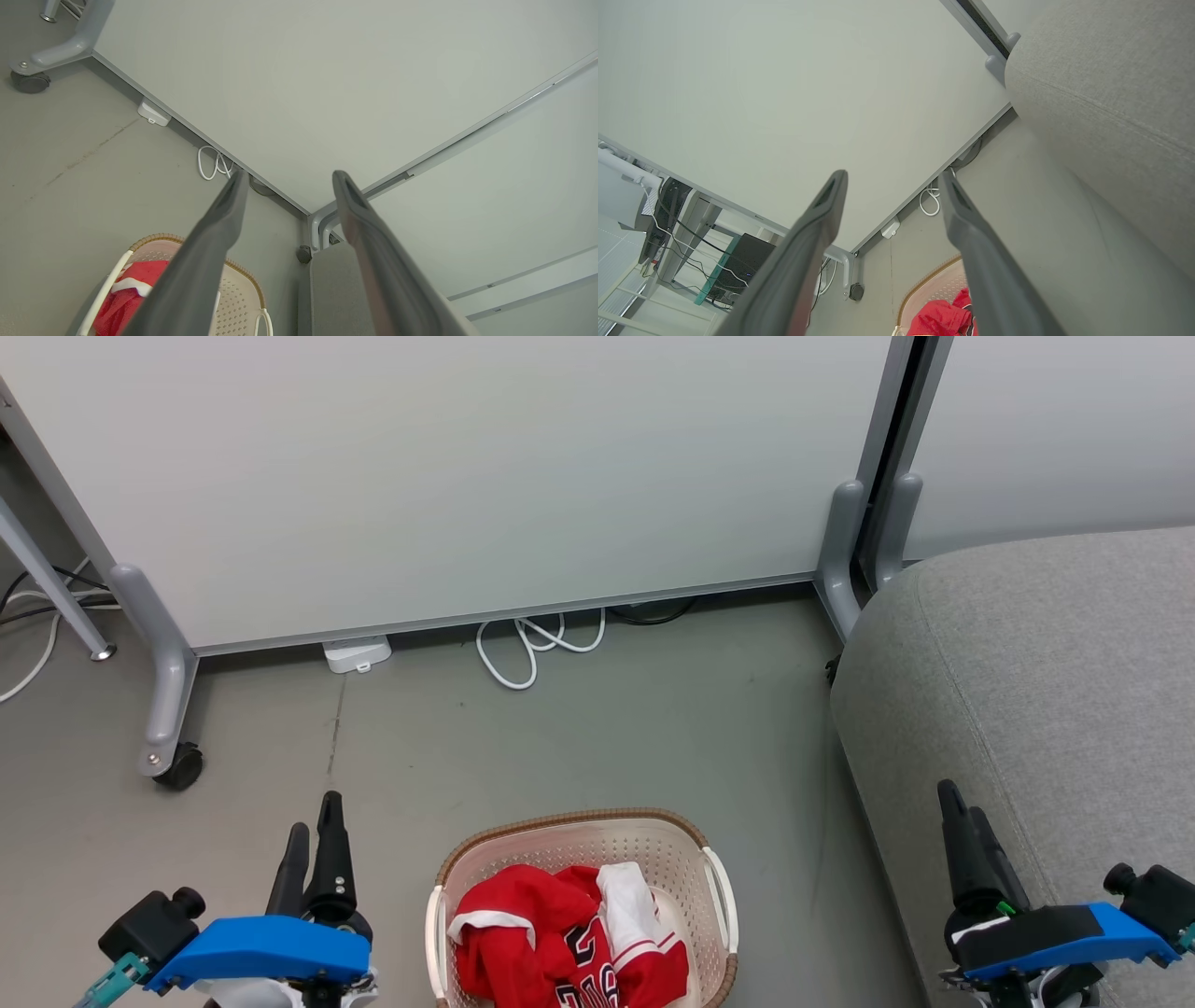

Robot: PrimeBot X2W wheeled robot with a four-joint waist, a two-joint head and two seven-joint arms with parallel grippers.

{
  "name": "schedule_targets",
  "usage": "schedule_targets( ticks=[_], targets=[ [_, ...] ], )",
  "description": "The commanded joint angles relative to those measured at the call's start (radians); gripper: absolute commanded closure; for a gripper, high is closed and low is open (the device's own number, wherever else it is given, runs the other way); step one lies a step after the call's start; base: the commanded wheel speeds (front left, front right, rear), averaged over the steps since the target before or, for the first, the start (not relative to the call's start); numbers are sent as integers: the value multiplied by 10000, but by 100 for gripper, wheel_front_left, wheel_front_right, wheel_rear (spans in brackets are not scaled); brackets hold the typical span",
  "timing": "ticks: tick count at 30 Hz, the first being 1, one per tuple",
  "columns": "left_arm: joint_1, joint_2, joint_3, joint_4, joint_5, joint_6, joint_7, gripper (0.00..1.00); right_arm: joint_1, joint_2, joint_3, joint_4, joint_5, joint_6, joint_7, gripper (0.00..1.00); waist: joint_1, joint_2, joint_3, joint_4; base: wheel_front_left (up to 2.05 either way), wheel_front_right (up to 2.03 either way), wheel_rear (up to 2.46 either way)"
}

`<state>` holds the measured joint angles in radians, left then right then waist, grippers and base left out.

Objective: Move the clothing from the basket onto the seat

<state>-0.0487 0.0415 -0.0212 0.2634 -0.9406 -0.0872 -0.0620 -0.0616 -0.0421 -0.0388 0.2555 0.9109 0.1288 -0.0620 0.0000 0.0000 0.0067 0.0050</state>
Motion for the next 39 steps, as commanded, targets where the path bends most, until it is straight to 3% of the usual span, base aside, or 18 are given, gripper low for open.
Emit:
schedule_targets(
  ticks=[1,17,39],
  targets=[
    [-289,102,-82,-161,351,44,-83,0,-236,-67,32,-174,-312,13,-82,0,0,0,-1,1,0,0,0],
    [-254,130,-417,-349,2771,34,-587,0,-283,-79,111,-4,-2622,17,-586,0,0,0,24,19,0,0,0],
    [-355,75,-624,100,4036,-228,-1168,0,-439,-94,279,181,-4995,21,-1132,0,0,0,38,37,0,0,0]
  ],
)
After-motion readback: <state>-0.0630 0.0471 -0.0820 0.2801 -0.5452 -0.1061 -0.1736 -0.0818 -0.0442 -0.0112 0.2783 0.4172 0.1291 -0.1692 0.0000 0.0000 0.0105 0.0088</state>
